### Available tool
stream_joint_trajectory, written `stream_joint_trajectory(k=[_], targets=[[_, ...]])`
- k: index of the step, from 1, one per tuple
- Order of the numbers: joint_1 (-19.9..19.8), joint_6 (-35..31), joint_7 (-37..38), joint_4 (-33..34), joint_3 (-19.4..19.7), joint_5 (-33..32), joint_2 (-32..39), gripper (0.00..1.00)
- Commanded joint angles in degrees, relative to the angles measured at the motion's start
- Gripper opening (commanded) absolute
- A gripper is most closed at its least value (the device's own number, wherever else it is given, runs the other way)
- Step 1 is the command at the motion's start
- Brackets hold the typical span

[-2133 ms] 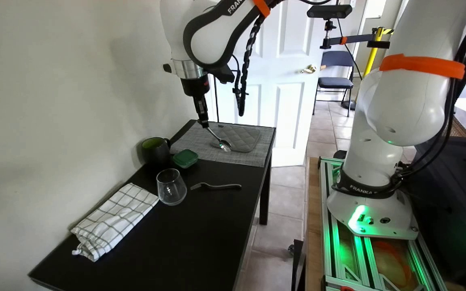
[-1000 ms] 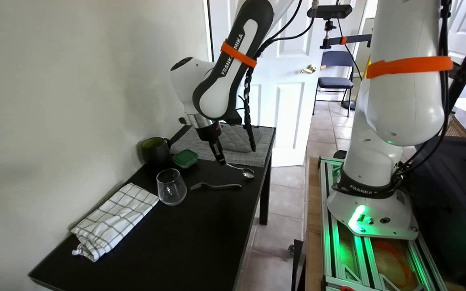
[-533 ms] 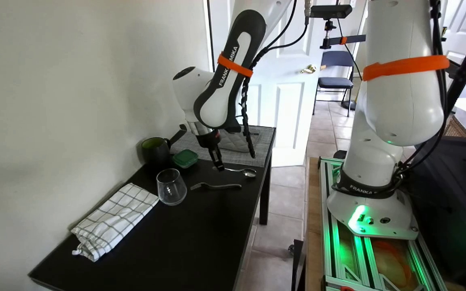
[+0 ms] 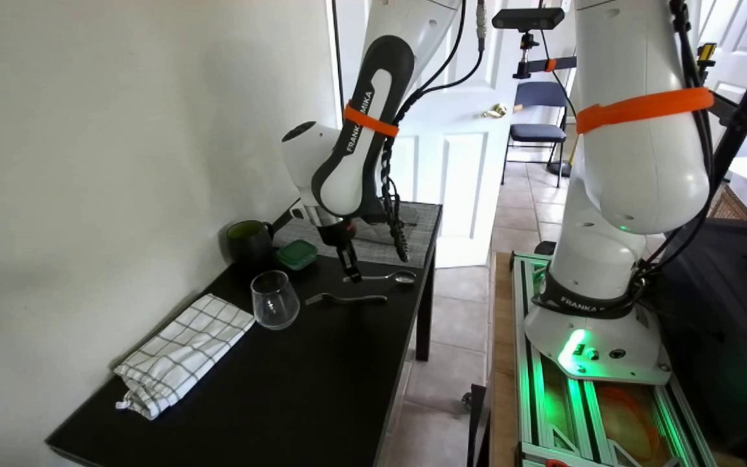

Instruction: Remove the folk and then the spoon from the glass cup and put them on the table

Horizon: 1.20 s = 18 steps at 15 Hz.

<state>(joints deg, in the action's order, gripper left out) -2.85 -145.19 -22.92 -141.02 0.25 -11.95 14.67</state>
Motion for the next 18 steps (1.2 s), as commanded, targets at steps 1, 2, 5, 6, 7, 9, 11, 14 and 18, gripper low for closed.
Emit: stream_joint_trajectory(k=[1,2,5,6,7,9,11,14,18], targets=[[-0.8,-2.0,0.3,0.7,-0.3,1.4,2.3,0.02],[-0.8,-2.2,0.4,0.8,-0.2,1.3,2.5,0.02],[-1.0,-2.8,0.5,0.7,-0.3,1.4,3.1,0.02],[-0.9,-3.2,0.6,0.6,-0.3,1.3,3.3,0.02],[-0.9,-3.8,0.7,0.5,-0.3,1.3,3.5,0.02],[-0.9,-4.5,0.9,0.4,-0.2,1.1,4.0,0.02],[-0.9,-4.9,0.8,0.3,-0.3,1.0,4.4,0.02],[-1.0,-5.4,0.7,0.3,-0.4,1.1,4.7,0.33],[-1.2,-5.6,0.1,0.2,-0.8,1.6,4.3,0.52]])
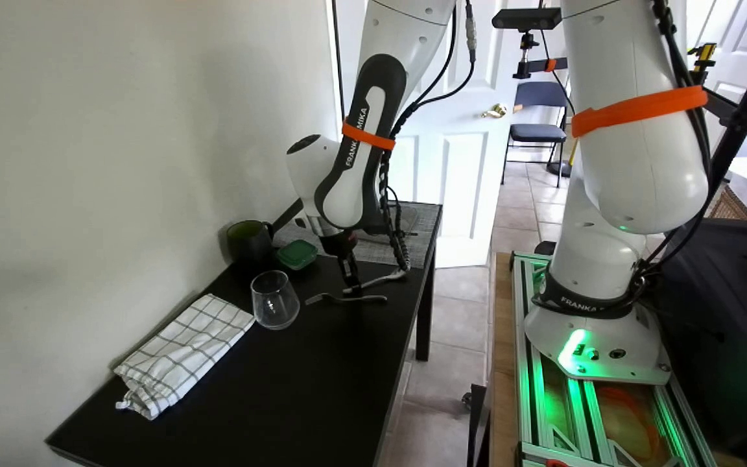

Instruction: Remove the folk and then the spoon from the glass cup and put them on the table

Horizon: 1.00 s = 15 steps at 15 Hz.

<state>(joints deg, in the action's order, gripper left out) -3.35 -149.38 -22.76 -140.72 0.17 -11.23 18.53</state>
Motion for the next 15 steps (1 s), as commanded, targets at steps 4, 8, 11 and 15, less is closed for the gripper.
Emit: stream_joint_trajectory(k=[4,8,11,15], targets=[[-1.1,-1.4,-0.9,-0.7,-1.5,2.1,-2.1,0.83],[-0.9,-2.5,-0.7,-1.8,-1.5,2.7,-7.0,1.0],[-0.6,-2.3,-0.3,-2.6,-1.3,3.6,-12.1,1.0],[0.5,1.5,2.2,-3.4,-0.4,4.1,-19.6,1.0]])
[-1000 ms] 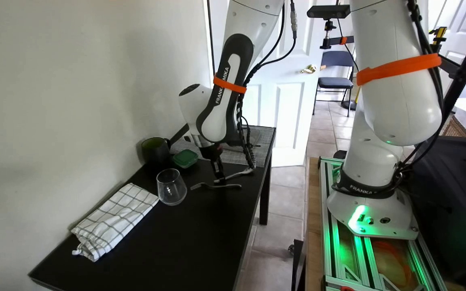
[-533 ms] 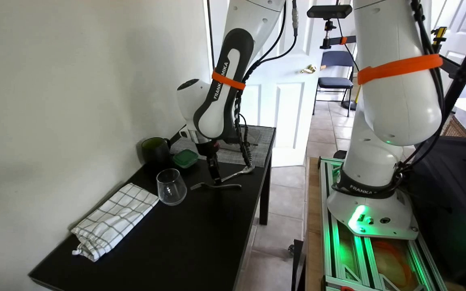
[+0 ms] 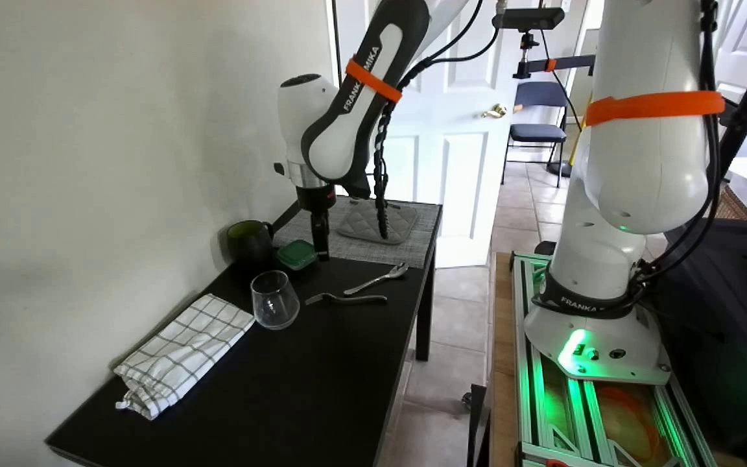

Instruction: Remove the folk and then the spoon from the glass cup and put them on the table

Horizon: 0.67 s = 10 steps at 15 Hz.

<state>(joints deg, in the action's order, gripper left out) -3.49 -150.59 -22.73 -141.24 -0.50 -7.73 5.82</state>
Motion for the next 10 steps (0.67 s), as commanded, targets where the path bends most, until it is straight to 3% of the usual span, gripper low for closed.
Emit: stream_joint_trajectory(k=[1,10], targets=[[0.8,4.3,2.7,-2.9,0.3,0.8,-8.7,1.0],[1.4,16.2,17.7,-3.4,-0.3,-1.8,-19.4,1.0]])
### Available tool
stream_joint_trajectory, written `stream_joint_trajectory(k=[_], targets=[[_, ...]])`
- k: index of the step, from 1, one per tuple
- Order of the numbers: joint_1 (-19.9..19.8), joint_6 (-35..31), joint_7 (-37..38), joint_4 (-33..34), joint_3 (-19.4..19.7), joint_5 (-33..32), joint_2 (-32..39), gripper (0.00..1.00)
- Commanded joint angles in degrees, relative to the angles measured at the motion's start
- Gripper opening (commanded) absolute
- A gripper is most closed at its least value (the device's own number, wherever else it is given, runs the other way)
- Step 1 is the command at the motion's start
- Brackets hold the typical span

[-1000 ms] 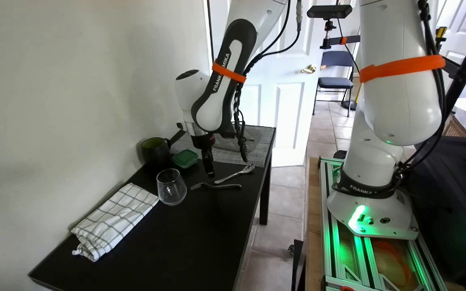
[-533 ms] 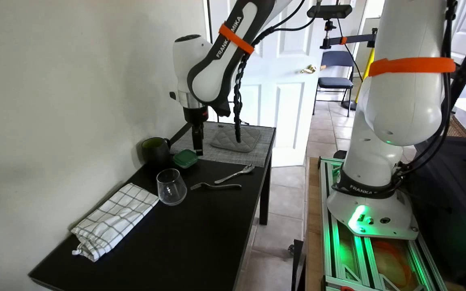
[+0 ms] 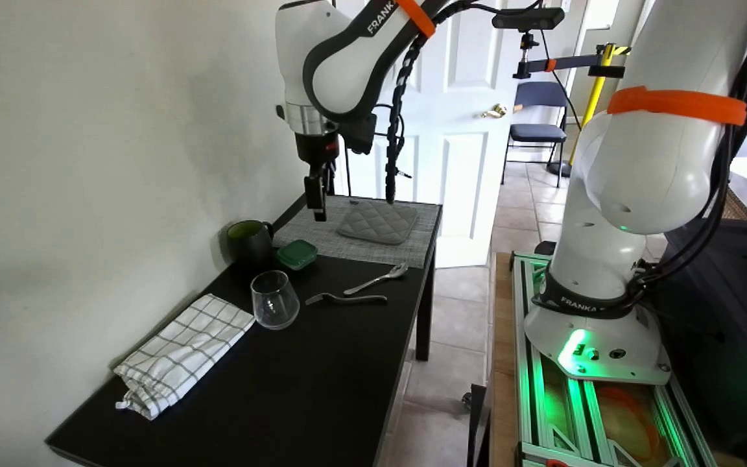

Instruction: Remove the folk and then the spoon from the glass cup and put them on the table

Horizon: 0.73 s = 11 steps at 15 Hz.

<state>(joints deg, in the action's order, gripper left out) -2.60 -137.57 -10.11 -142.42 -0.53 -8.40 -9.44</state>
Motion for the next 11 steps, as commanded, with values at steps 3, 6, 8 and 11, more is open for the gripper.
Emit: stream_joint_trajectory(k=[3,6,8,11], targets=[[0.7,5.9,8.2,-2.7,-0.6,-0.8,-6.3,1.0],[0.9,5.9,6.9,-0.7,0.0,-0.2,-4.4,1.0],[0.9,6.7,7.6,-0.9,-0.2,-0.2,-5.1,1.0],[0.9,6.7,7.7,-1.4,-0.2,-0.2,-5.5,1.0]])
